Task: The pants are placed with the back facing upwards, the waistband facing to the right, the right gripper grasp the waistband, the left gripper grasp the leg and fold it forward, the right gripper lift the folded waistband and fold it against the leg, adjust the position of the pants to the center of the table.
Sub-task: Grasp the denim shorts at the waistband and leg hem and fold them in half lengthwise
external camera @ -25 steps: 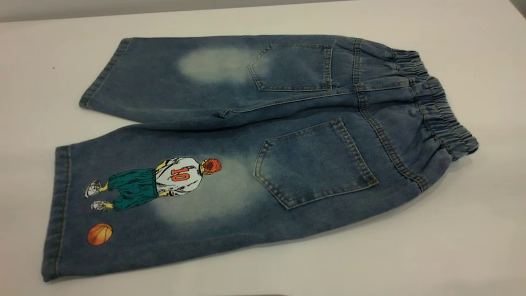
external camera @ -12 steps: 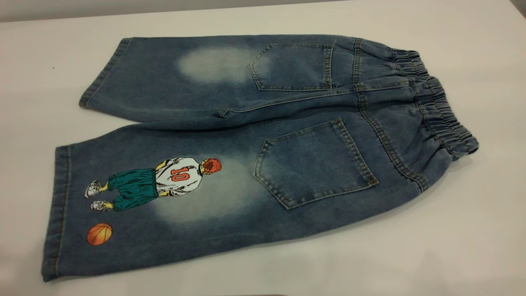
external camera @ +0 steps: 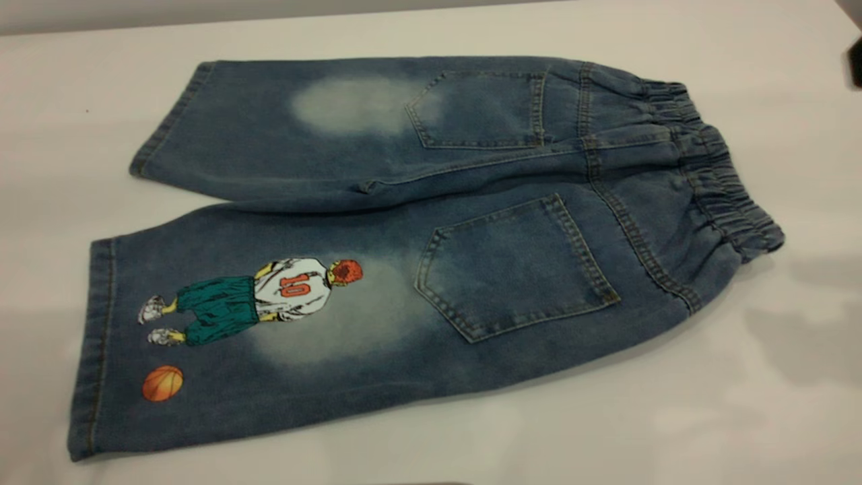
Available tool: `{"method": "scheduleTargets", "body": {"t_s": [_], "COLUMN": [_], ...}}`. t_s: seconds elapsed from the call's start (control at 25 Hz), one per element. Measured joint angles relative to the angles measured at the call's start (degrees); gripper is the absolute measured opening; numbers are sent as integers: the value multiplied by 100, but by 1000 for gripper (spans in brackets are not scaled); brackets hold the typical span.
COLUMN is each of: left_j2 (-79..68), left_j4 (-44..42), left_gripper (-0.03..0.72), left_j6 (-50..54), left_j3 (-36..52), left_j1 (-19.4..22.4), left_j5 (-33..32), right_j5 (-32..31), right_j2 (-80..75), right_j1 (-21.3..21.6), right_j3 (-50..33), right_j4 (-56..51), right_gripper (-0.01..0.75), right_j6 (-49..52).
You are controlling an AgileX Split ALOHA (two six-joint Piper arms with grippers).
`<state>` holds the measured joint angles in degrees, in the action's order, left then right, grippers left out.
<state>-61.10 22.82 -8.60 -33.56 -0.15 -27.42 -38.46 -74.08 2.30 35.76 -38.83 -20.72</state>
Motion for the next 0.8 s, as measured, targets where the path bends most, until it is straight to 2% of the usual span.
{"method": "scheduleTargets", "body": {"t_s": [0.56,0.8], "left_j2": [-610,-610], "left_j4": [57,81], "left_gripper": [496,496], "left_j6": [-119,-119], "left_j3": [0,0], "left_j1": [0,0], "left_j5": [507,594], "right_j5": [1532,1731], "right_j2": [-2721,-3225], "right_j1": [0,0], "right_j3": [59,121], "right_j4": [-1943,-3088], "right_gripper": [594,594], "right_j6": [-1851,-2974]}}
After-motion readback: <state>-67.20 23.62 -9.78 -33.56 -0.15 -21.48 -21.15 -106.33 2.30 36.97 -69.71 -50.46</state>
